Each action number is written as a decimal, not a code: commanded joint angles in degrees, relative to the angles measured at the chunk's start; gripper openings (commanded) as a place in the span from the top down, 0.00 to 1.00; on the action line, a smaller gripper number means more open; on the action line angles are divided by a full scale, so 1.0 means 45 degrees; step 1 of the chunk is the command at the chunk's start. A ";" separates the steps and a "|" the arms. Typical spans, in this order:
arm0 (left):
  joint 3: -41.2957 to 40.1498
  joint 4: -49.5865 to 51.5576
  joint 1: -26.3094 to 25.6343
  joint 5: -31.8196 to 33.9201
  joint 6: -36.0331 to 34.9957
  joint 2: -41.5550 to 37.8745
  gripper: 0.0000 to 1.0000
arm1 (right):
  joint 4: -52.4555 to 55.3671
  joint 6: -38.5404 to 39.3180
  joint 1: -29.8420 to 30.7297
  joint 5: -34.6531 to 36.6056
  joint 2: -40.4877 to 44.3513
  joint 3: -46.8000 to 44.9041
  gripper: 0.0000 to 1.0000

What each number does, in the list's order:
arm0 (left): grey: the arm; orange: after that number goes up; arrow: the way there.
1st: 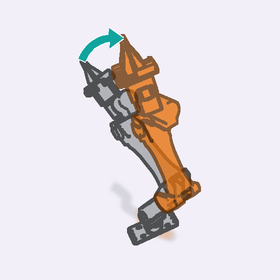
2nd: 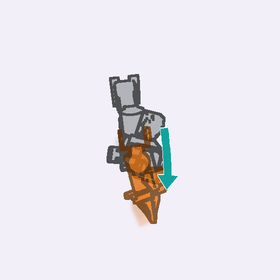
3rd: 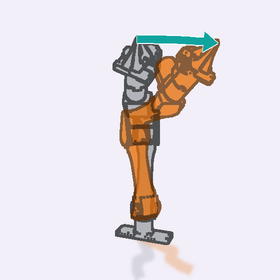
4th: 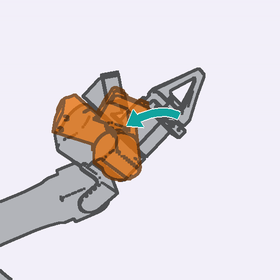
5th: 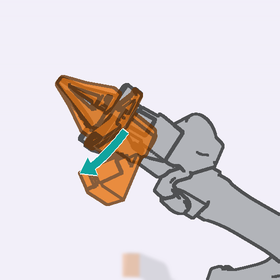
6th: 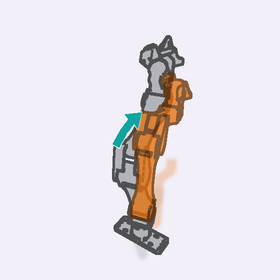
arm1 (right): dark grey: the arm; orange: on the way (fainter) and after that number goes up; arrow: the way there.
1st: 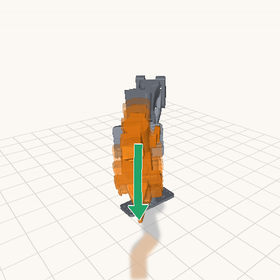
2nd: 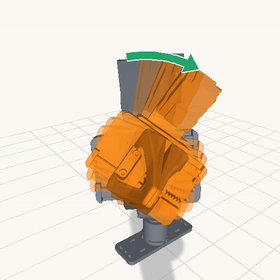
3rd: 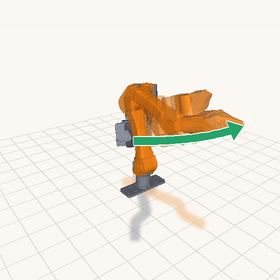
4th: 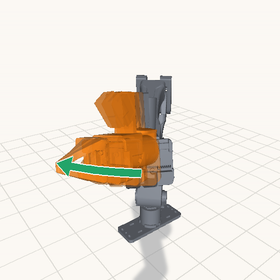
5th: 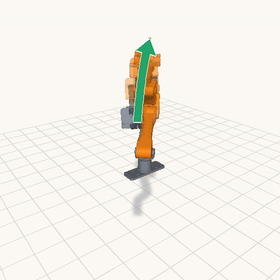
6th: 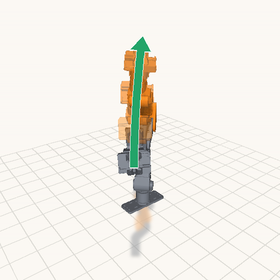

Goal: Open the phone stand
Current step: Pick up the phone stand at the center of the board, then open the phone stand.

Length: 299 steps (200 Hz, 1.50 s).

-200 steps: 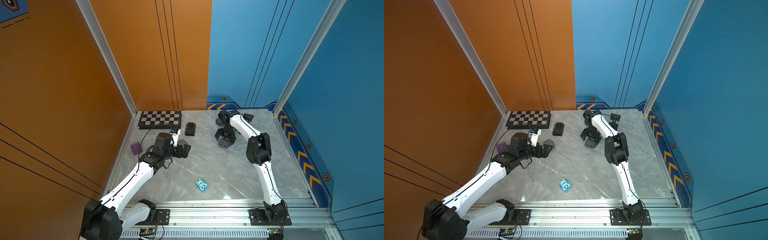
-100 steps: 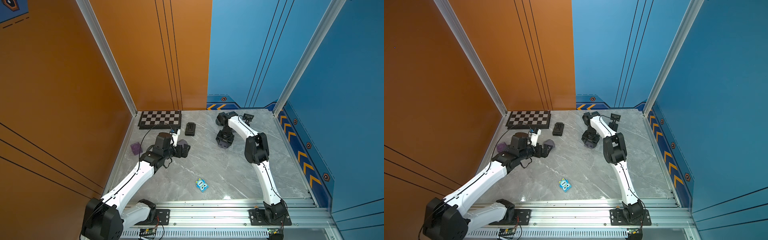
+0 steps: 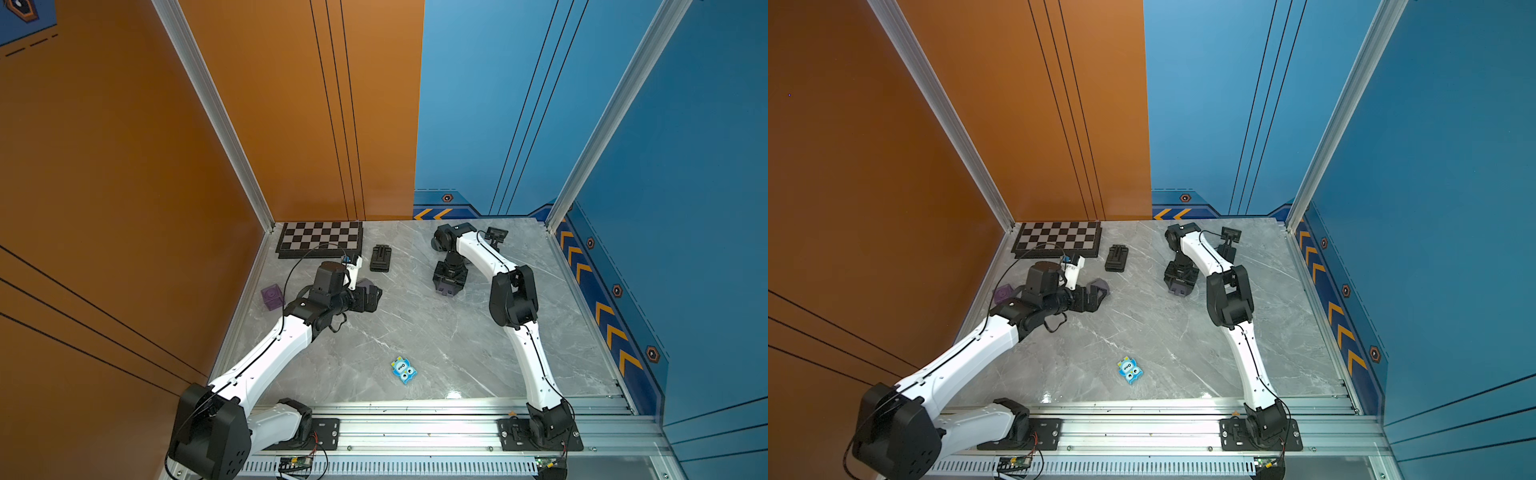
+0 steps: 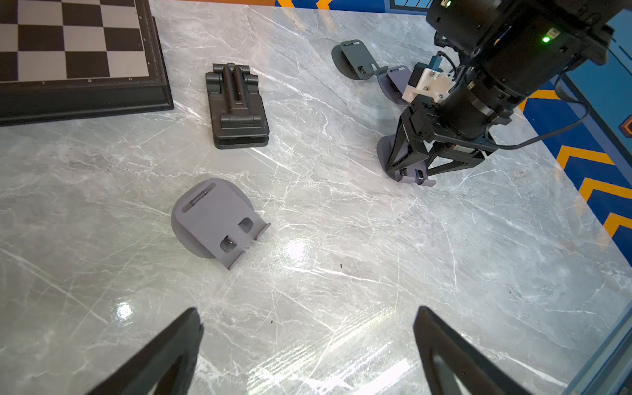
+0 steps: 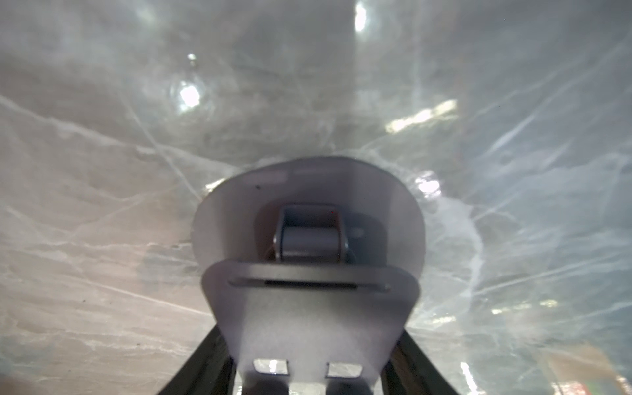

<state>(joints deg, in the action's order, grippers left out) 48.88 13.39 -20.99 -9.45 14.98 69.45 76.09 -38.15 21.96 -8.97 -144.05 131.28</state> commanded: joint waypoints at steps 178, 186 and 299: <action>0.2825 -0.3384 0.0251 -0.3958 0.3668 0.4446 0.30 | -0.4028 0.3317 0.2200 -0.1839 0.6017 -0.3032 0.78; 0.2840 -0.3419 0.0241 -0.4047 0.3610 0.4472 0.35 | -0.4085 0.3250 0.2225 -0.1929 0.6061 -0.3017 0.78; 0.2460 -0.3736 0.0425 -0.4132 0.3434 0.4376 0.42 | -0.4477 0.3085 0.3121 -0.2244 0.6500 -0.3021 0.78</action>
<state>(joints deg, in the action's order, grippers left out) 61.28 -2.66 -19.77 -26.68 31.14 89.52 57.39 -23.99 35.31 -18.28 -118.32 117.64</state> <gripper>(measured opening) 0.578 0.597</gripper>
